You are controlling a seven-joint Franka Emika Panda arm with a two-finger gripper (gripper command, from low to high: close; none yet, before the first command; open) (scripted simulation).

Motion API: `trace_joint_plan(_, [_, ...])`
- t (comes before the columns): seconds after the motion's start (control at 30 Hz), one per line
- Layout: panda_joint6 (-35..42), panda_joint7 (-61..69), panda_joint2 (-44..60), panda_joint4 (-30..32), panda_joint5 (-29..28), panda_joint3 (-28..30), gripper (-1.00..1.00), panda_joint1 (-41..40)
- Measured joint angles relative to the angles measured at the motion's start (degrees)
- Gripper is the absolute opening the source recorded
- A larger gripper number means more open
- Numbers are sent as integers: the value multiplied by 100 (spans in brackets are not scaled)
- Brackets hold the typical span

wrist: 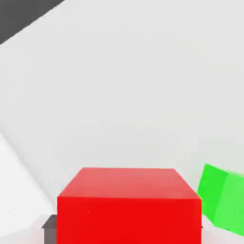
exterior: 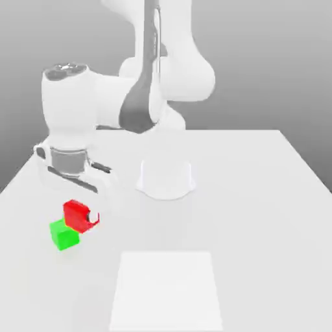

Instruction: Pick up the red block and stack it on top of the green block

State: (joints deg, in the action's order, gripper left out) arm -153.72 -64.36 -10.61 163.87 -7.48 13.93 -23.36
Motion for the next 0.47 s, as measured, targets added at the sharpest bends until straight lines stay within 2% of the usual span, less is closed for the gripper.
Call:
trace_joint_plan(0.07, [49, -414, -147, 104, -44, 191, -100, -396])
trace_joint_plan(0.17, [-262, -480, 138, 134, 137, 340, -100, -483])
trace_joint_plan(0.33, [-1144, 11, 1073, 110, 881, 277, -100, -373])
trace_joint_plan(0.37, [-1304, 127, 1246, 107, 1049, 220, 100, -389])
trace_joint_plan(0.47, [-1304, 127, 1246, 107, 1049, 219, 100, -387])
